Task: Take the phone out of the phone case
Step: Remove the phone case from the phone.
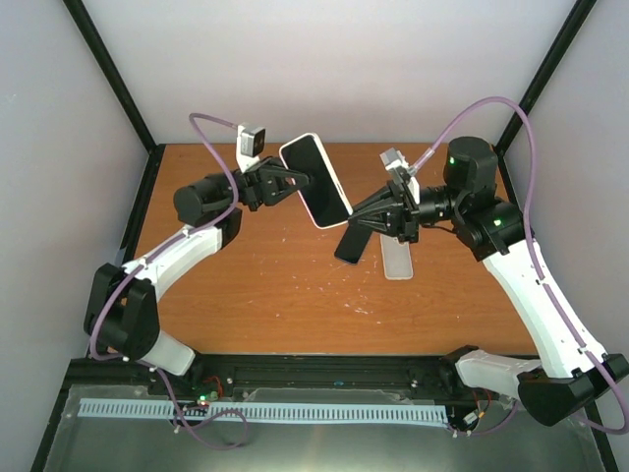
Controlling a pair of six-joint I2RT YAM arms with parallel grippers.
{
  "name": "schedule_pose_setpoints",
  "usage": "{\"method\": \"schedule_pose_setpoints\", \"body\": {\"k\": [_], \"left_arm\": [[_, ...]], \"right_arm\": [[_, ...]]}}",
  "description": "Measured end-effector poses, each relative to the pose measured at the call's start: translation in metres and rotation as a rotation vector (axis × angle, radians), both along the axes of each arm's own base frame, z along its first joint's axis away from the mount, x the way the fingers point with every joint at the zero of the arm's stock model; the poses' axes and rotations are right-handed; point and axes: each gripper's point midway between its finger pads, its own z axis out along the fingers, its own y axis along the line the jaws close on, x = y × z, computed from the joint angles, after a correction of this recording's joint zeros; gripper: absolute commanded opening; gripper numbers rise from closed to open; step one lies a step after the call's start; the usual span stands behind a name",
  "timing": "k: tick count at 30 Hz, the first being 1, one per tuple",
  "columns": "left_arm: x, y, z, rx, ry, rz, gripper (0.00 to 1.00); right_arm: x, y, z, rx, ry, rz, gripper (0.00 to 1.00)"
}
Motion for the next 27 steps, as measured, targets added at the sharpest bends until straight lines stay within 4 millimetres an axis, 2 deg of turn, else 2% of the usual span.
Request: {"method": "schedule_pose_setpoints", "body": {"k": [15, 22, 27], "left_arm": [[0.022, -0.024, -0.015, 0.058, 0.144, -0.114, 0.00], [0.015, -0.043, -0.015, 0.078, 0.254, -0.206, 0.00], [0.013, -0.041, -0.011, 0.064, 0.283, -0.197, 0.00]], "right_arm": [[0.002, 0.001, -0.023, -0.076, 0.056, -0.030, 0.03], [-0.011, 0.011, -0.031, -0.101, 0.066, 0.036, 0.03], [-0.006, 0.015, -0.036, -0.133, 0.055, -0.011, 0.03]]}}
